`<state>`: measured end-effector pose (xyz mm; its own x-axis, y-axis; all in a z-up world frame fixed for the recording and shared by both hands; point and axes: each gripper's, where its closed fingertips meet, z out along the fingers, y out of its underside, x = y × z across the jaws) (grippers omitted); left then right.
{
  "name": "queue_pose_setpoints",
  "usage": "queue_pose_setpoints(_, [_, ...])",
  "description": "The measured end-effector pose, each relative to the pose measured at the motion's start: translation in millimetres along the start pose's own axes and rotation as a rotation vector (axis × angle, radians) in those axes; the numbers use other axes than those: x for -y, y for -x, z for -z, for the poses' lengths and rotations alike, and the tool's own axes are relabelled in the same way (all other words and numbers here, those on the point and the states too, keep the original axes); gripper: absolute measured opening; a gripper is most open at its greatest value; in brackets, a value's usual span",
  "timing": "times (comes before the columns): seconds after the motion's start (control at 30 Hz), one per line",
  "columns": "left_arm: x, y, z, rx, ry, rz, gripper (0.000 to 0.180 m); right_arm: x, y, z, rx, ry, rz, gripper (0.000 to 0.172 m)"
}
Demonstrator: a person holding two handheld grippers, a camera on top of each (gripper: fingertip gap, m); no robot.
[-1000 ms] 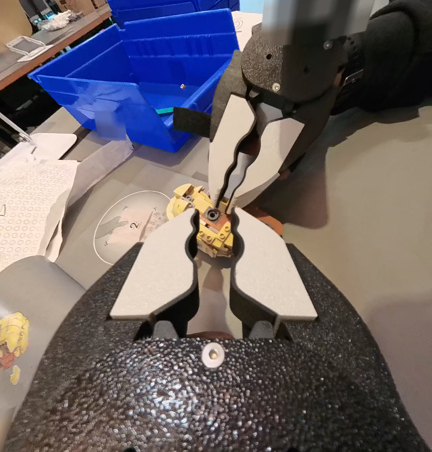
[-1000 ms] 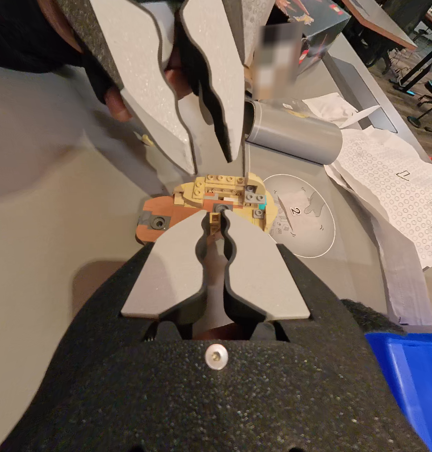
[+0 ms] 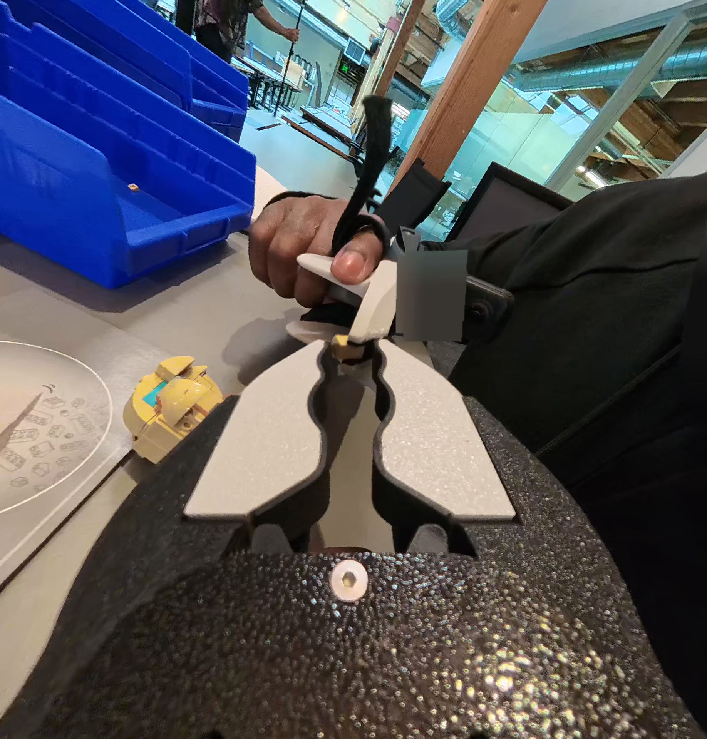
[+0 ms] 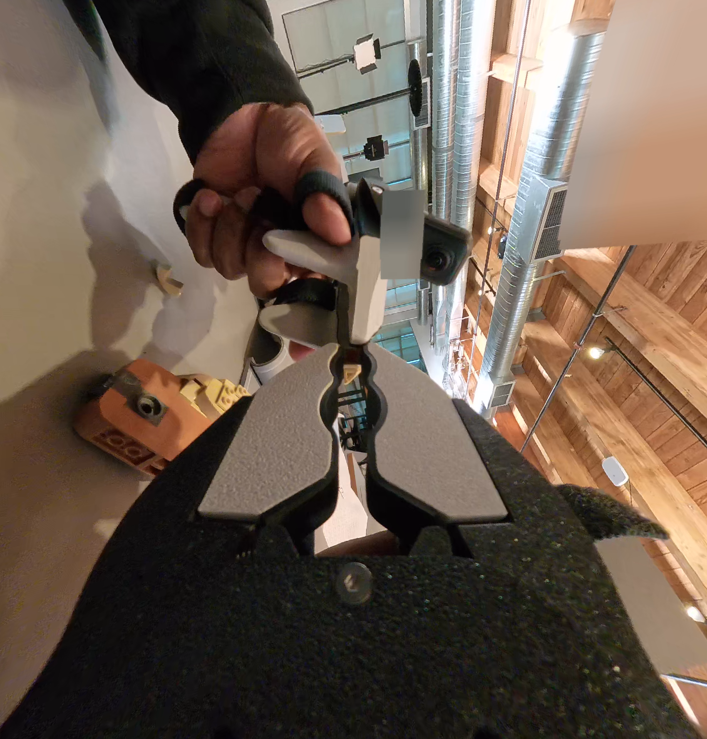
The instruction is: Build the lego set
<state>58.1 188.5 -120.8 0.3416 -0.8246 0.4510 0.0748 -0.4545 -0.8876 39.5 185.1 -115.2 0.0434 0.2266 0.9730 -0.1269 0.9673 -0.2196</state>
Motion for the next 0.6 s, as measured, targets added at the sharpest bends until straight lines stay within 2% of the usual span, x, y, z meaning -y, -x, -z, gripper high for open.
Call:
queue_pose_setpoints(0.13, [1.7,4.2,2.9,0.066,-0.012,-0.124,0.014,-8.4,0.4,-0.2,-0.006,0.033,-0.079,0.015])
queue_pose_setpoints(0.27, [12.1,15.2,13.3,0.198,-0.056,-0.271,0.014,-18.1,1.5,2.0,0.028,0.059,-0.339,0.019])
queue_pose_setpoints(0.37, [19.4,23.7,23.8,0.339,-0.068,-0.443,0.014,-19.1,8.4,0.4,0.151,0.057,-0.777,0.018])
queue_pose_setpoints(0.5, [24.3,24.3,32.2,0.521,-0.026,-0.811,0.014,-11.1,3.5,-4.4,0.335,-0.017,-1.45,0.018])
queue_pose_setpoints(0.6, [21.6,16.9,25.7,0.569,0.014,-1.036,0.014,-8.6,-7.5,-6.6,0.394,-0.109,-1.789,0.018])
